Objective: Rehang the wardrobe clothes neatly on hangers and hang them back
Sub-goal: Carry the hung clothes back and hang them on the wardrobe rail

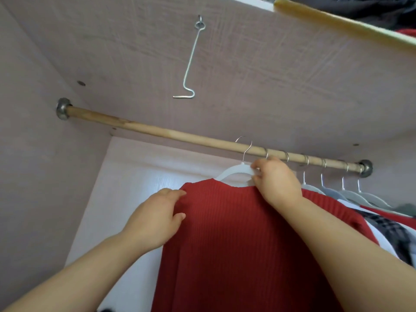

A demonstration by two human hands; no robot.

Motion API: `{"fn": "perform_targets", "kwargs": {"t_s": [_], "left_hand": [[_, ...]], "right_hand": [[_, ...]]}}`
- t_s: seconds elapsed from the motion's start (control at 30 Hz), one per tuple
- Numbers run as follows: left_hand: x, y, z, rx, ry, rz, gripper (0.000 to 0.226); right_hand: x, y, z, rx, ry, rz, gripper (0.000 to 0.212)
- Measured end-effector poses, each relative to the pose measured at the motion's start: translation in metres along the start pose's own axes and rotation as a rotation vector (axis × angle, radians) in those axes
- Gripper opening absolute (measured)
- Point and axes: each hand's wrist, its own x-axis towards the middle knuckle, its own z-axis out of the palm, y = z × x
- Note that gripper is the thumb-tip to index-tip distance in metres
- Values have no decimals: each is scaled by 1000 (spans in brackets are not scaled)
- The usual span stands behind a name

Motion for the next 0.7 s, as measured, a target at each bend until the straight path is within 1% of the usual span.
{"fn": "perform_targets", "kwargs": {"t_s": [0.1, 0.17, 0.27, 0.37, 0.43, 0.5, 0.6, 0.63, 0.7], "left_hand": [[0, -4, 11, 3, -5, -10, 51], [-3, -6, 19, 12, -17, -11, 50], [-7, -9, 29, 28, -26, -4, 51], [-14, -14, 36, 17, -40, -16, 52], [-24, -18, 39, 12, -51, -27, 52], [-36, -22, 39, 0, -63, -47, 52], [-62, -30, 37, -8, -98, -108, 52], [-74, -34, 37, 0, -116, -131, 52], [-101, -43, 36, 16, -151, -185, 52]], "right_hand": [[-10, 8, 14, -11, -32, -71, 26], [-17, 13, 21, -49, -10, -114, 26], [-18, 16, 23, -29, 32, -132, 28], [-20, 16, 25, -29, 38, -133, 31], [-28, 15, 29, -68, 81, -142, 32], [-45, 12, 34, -119, 165, -180, 34], [-90, -4, 52, -70, 232, -292, 39], [-109, -12, 61, -37, 220, -323, 40], [-151, -30, 82, 34, 128, -346, 39]]}}
